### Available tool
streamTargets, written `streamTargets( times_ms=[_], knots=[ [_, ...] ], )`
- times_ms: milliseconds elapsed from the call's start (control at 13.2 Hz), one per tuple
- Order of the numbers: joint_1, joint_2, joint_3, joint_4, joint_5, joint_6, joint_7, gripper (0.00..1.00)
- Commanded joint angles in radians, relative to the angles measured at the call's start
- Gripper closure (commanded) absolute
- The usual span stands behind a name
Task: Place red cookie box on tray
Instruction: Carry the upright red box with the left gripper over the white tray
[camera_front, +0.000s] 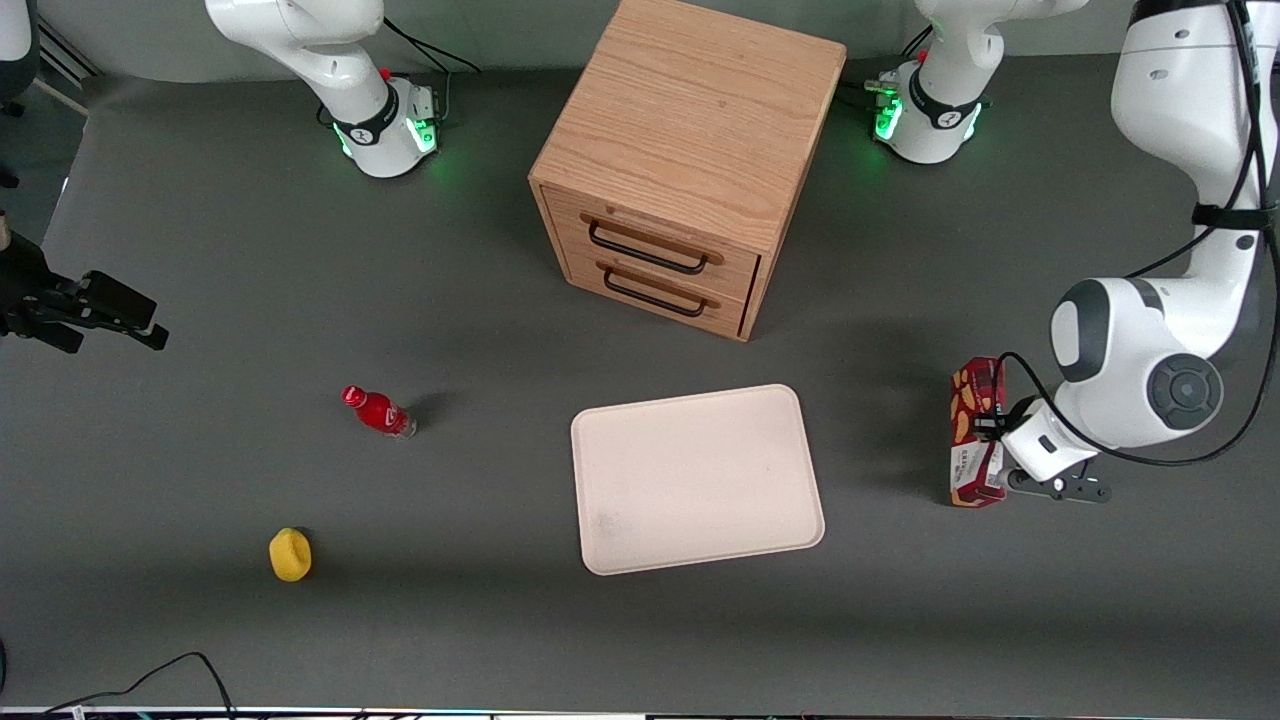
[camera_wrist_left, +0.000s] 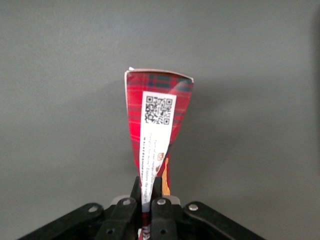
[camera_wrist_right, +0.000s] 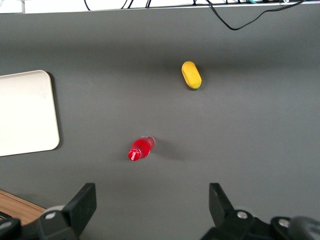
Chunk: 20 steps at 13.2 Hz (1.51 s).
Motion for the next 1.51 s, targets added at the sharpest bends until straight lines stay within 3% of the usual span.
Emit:
streamTargets(
  times_ms=[0, 302, 528, 906, 1434],
  knots=[
    [-0.094, 0.081, 0.010, 0.309, -0.007, -0.248, -0.162, 1.00],
    [-0.228, 0.105, 0.010, 0.434, -0.088, -0.316, -0.354, 1.00],
    [-0.288, 0.121, 0.010, 0.478, -0.089, -0.305, -0.442, 1.00],
    [-0.337, 0.177, 0.011, 0.493, -0.080, -0.242, -0.537, 1.00],
    [-0.420, 0.328, 0.014, 0.484, -0.013, 0.022, -0.680, 1.00]
  ],
)
